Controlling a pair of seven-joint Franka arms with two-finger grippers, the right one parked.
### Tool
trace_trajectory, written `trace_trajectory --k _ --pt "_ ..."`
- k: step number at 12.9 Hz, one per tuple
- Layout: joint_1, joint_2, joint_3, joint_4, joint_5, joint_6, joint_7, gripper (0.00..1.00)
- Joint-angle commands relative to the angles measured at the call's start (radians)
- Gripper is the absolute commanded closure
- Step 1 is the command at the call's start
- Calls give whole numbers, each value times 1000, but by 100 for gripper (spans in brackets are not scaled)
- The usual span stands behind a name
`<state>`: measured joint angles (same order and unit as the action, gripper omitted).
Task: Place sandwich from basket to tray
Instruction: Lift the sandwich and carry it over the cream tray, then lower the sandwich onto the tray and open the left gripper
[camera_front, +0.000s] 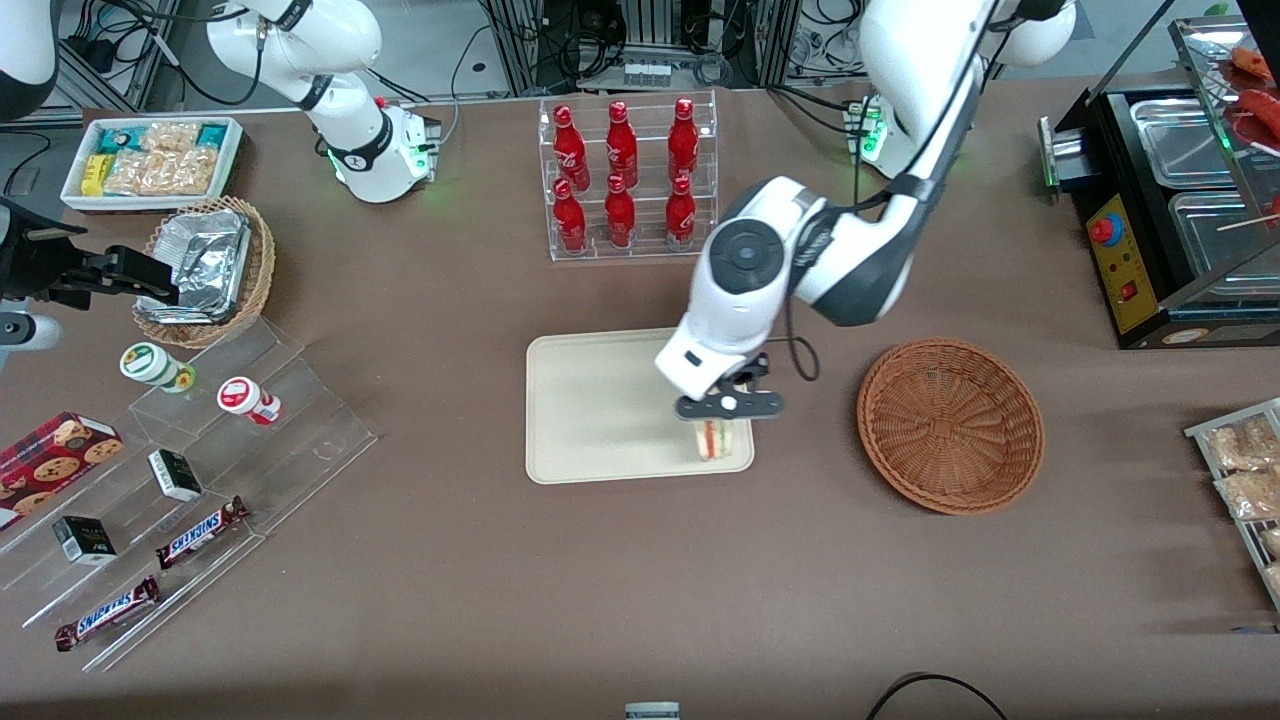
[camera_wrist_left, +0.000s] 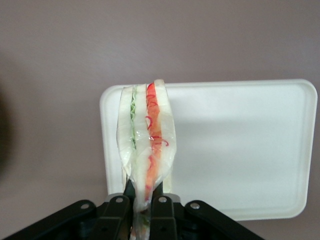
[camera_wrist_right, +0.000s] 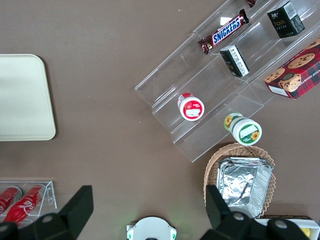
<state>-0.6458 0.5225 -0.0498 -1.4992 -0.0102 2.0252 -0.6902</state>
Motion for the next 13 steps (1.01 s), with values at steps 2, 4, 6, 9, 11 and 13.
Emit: trace_trajectory --k 2,4,6,9,11,13 --pt "-83 86 13 48 -13 65 -55 100" --pt "-101 114 11 45 -8 113 -72 100" --pt "-103 129 11 40 -10 115 -71 100" --pt "-104 152 11 36 -14 150 -74 100" --pt "-127 166 11 17 -19 193 -77 100" --pt "-130 182 11 19 -39 210 -86 100"
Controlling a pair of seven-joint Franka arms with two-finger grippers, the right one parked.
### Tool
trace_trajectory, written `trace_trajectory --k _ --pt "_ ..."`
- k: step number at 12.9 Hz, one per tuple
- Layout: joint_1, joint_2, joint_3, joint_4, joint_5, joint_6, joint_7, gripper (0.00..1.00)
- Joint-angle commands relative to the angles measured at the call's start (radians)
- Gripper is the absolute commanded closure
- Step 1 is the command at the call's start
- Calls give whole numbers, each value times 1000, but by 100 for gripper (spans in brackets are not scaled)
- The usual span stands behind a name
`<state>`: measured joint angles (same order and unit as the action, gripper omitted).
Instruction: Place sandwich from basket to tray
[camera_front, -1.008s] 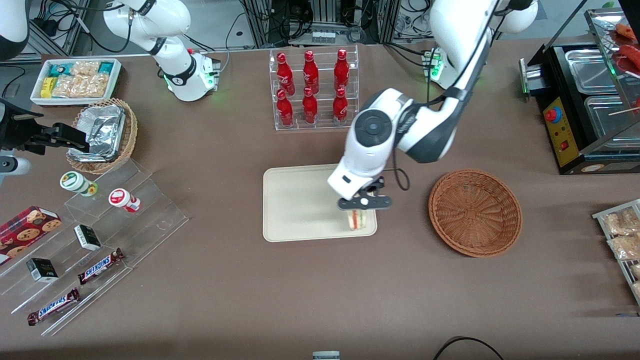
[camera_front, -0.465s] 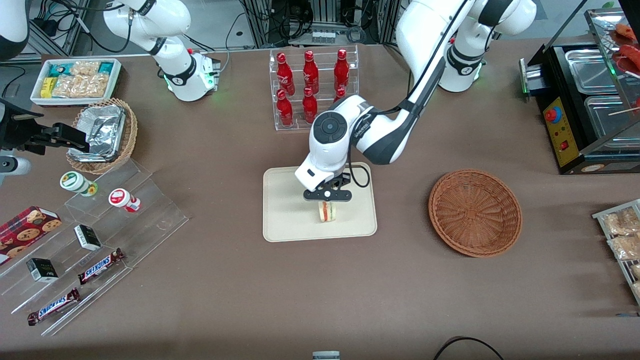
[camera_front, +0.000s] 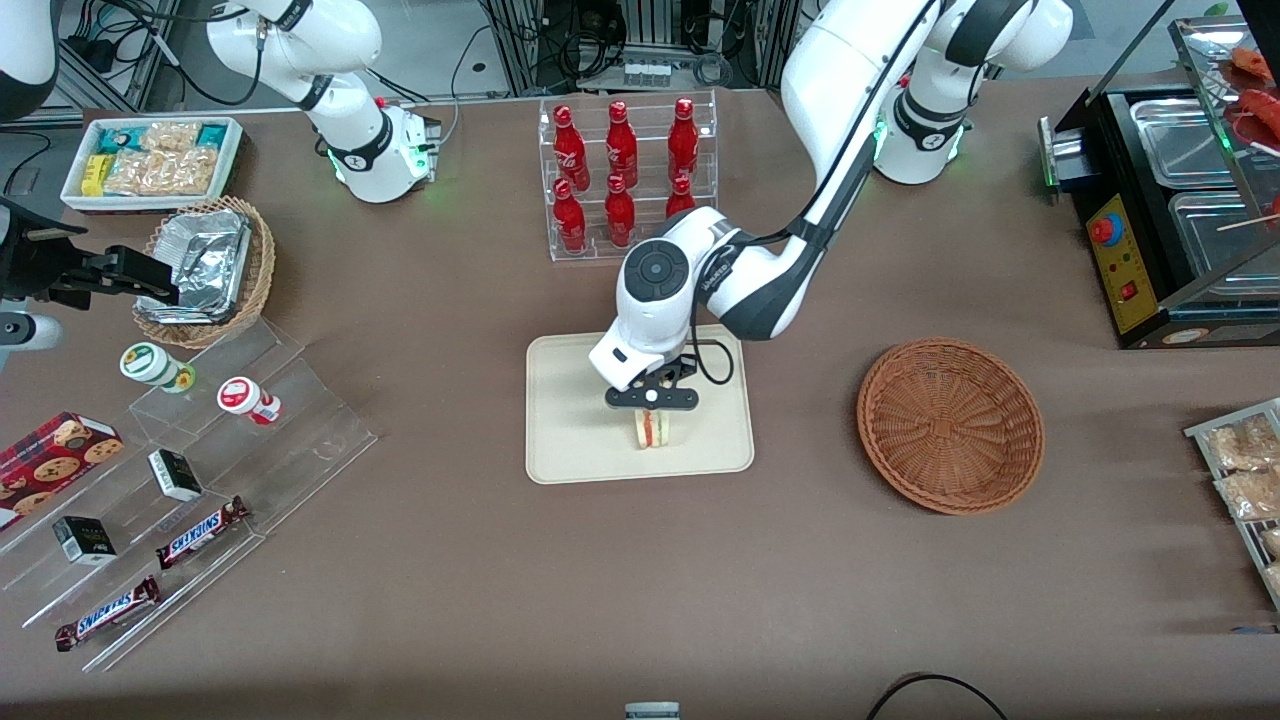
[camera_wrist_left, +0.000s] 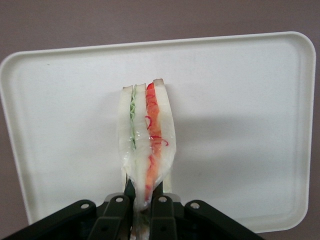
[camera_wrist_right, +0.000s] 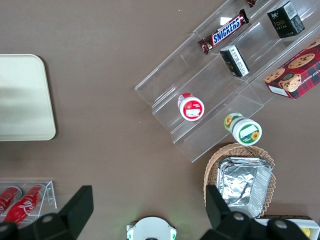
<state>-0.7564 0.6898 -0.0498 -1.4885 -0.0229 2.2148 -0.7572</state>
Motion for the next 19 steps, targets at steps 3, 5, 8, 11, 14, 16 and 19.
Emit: trace_trajectory --k 3,5,8,11,14,16,19 --pt "-37 27 11 5 -26 34 -21 100" --pt "-37 28 11 2 -26 31 -21 91" --pt "-47 25 11 -7 -28 25 -24 0" --pt "-38 -22 16 4 -28 -41 -50 0" --pt "18 -143 21 4 -28 -133 -127 0" --pt "67 -232 22 2 -19 -222 -156 0" --pt "185 -366 22 -7 -8 -374 -84 0"
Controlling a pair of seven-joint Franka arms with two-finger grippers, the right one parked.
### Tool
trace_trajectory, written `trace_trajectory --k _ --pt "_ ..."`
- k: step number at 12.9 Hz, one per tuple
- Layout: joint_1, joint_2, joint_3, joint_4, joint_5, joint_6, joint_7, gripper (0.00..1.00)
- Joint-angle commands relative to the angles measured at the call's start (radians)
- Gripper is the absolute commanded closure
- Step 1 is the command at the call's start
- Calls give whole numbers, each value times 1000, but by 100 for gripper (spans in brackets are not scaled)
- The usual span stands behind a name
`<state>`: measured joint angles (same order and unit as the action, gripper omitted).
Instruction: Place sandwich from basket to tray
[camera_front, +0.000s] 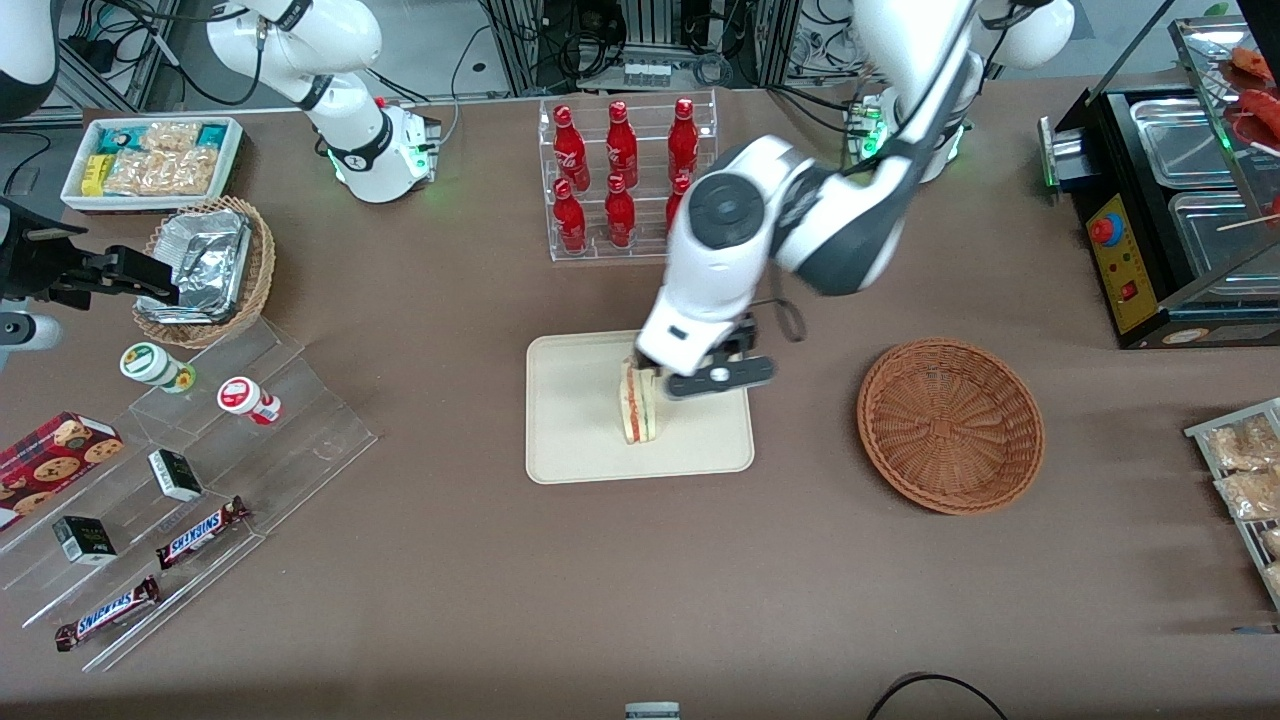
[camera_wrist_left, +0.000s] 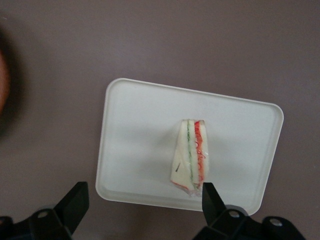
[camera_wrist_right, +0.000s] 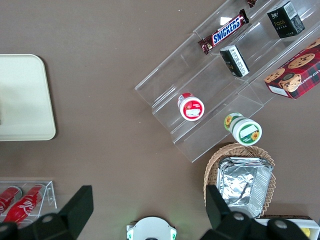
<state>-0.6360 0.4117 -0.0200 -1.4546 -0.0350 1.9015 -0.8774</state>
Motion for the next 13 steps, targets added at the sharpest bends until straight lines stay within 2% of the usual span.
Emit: trace_trajectory --k 1,5,9,13 --pt "102 -115 -8 -39 4 -105 82 0" --pt "238 -217 -8 -70 6 -226 285 0" --pt "370 -326 -8 -199 27 -239 499 0" --pt "490 -379 -8 -227 27 -269 693 0"
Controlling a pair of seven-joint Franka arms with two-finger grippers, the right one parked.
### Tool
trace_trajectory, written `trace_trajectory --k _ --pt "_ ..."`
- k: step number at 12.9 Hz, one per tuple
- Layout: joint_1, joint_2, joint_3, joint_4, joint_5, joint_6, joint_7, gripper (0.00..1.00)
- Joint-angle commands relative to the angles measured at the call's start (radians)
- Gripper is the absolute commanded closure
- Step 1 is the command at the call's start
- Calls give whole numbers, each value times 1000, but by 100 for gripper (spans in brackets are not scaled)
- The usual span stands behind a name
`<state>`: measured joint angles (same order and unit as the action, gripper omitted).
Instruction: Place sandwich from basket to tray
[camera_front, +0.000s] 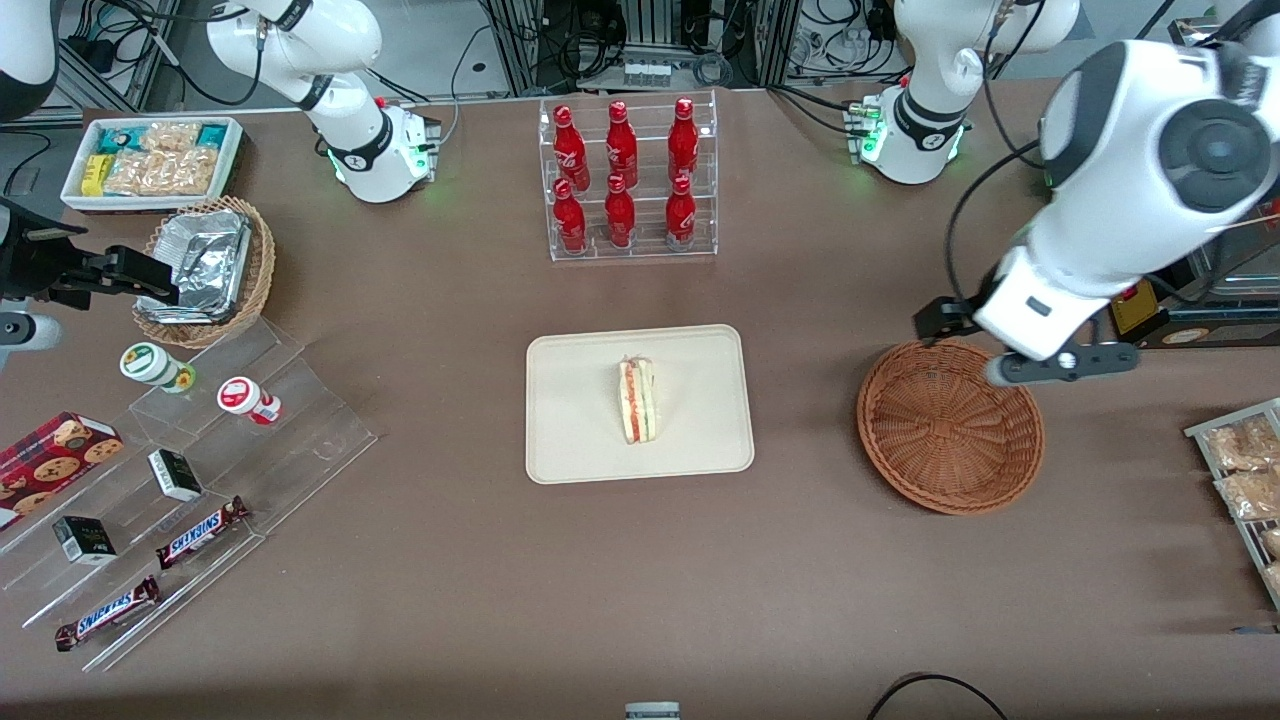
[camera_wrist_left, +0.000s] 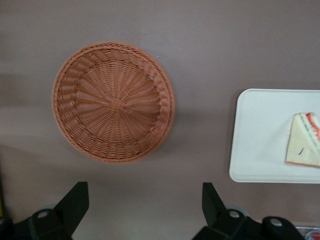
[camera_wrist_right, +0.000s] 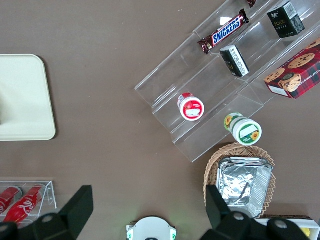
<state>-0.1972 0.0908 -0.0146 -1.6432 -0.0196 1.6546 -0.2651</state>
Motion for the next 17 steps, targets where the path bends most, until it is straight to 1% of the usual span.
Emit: trace_trajectory --k 1,3,5,10,15,17 --pt "80 -71 -13 -38 13 -29 111 0" --pt "111 -89 -10 -29 12 -55 161 0" --pt "163 -100 -8 -1 12 -102 249 0" --pt "163 -57 -7 91 10 -105 241 0" --pt "165 -42 -7 95 18 -96 247 0" --pt "163 -40 -11 95 44 -96 248 0"
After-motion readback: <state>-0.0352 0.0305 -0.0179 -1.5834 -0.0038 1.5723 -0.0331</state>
